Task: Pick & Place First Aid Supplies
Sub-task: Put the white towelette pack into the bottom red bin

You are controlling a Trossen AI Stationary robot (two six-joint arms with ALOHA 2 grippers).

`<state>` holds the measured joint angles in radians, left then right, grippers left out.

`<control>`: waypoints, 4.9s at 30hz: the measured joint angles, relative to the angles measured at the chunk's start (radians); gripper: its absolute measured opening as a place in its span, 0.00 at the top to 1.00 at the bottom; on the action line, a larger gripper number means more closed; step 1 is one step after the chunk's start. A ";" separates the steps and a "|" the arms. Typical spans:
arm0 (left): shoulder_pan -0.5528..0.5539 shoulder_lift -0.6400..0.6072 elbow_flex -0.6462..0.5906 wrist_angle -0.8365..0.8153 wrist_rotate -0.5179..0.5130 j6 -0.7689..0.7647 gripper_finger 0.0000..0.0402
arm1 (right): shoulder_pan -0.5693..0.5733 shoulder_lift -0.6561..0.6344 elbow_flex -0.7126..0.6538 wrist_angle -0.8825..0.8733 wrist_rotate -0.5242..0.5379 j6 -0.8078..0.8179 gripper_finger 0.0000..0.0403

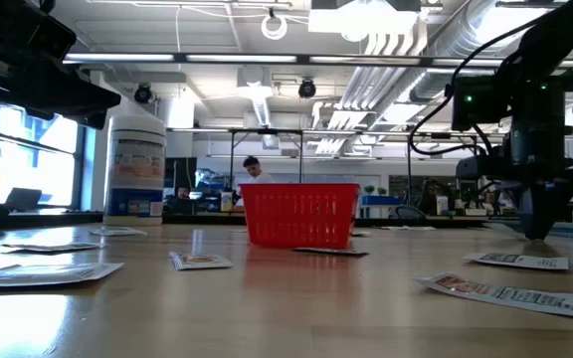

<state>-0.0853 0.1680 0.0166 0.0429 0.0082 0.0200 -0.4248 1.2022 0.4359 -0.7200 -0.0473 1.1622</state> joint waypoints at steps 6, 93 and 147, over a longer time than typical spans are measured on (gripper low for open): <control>0.000 0.000 0.000 0.000 0.000 0.000 0.95 | 0.000 0.000 0.000 0.006 0.011 -0.024 1.00; 0.000 0.000 0.000 -0.027 0.000 0.000 0.95 | 0.879 0.731 1.283 -0.646 0.129 0.044 0.82; 0.000 0.000 0.000 -0.048 0.000 0.000 0.95 | 0.871 0.761 0.810 -0.238 -0.056 -0.202 0.99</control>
<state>-0.0853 0.1678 0.0166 -0.0051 0.0082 0.0199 0.4462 1.9635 1.2461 -0.9583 -0.1033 0.9604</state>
